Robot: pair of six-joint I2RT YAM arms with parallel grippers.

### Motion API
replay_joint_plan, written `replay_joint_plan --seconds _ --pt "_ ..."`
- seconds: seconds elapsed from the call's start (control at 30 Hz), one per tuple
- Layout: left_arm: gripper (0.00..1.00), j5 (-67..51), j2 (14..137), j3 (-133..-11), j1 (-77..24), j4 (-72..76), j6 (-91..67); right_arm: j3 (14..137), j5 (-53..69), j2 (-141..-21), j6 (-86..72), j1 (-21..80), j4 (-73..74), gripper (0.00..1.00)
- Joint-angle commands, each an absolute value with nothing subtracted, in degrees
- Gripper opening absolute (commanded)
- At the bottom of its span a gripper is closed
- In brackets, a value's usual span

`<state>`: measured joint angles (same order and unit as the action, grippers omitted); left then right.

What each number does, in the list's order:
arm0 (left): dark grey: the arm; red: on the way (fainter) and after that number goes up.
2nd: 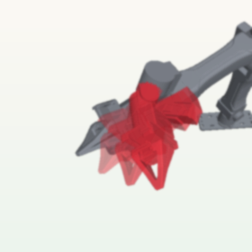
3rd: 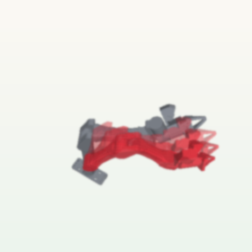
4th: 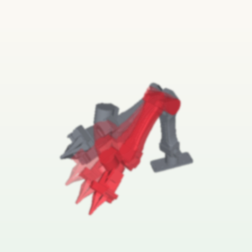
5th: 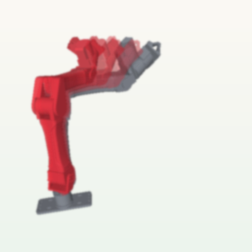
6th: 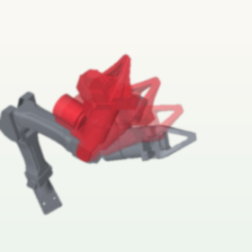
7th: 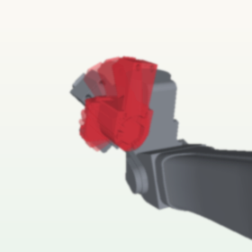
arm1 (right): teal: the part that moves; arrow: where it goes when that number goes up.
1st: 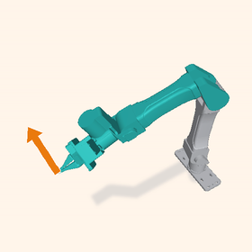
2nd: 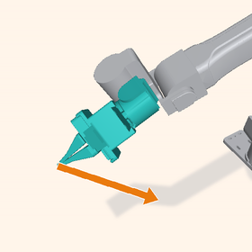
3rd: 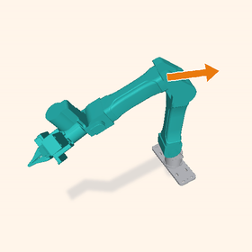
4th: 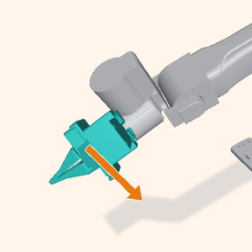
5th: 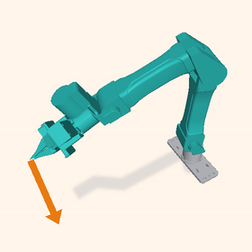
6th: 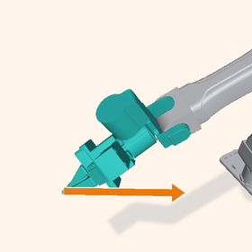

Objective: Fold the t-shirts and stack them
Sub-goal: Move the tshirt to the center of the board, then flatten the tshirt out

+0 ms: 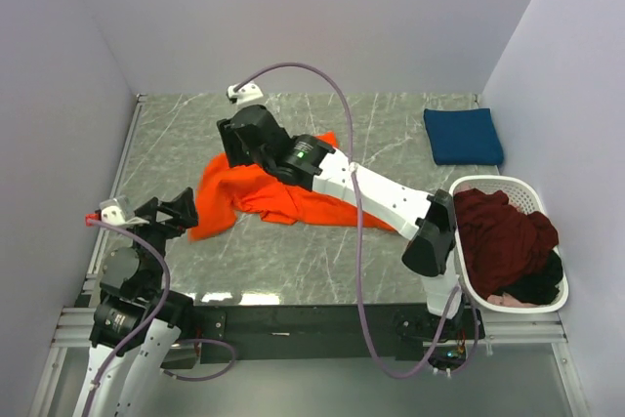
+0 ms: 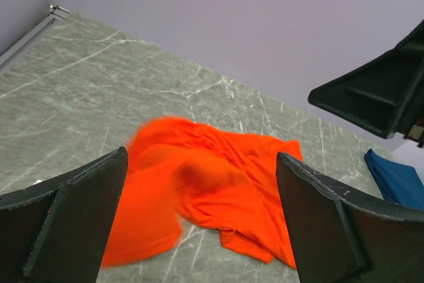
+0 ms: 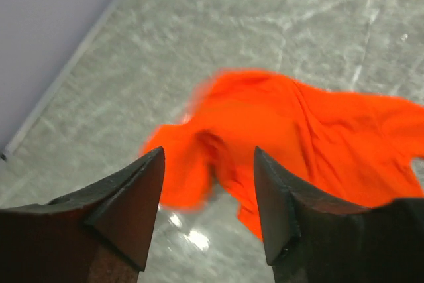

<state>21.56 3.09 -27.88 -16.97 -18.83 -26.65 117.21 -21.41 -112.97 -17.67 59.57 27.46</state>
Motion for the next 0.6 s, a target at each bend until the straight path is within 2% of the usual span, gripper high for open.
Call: replay_joint_plan --seconds 0.0,0.1,0.2,0.4,0.57 --pt "1.00 19.95 4.83 -29.80 -17.14 -18.28 -26.45 117.36 -23.38 -106.45 -16.00 58.01 27.17 0.64" --pt "0.99 18.81 6.15 -29.88 -17.05 -17.67 -26.54 104.71 -21.19 -99.60 -17.83 54.77 24.88 0.64" --pt "0.99 17.50 8.78 -30.23 -17.05 -17.40 -26.46 86.47 -15.66 -92.48 -20.82 49.95 21.64 0.64" --pt "1.00 15.03 14.23 -30.76 -17.05 -16.88 -27.06 66.30 -11.08 -81.49 -23.73 40.97 19.16 0.61" --pt "0.99 11.60 24.68 -32.52 -17.05 -15.12 -29.88 51.96 -6.43 -73.66 -25.14 31.83 16.62 0.56"
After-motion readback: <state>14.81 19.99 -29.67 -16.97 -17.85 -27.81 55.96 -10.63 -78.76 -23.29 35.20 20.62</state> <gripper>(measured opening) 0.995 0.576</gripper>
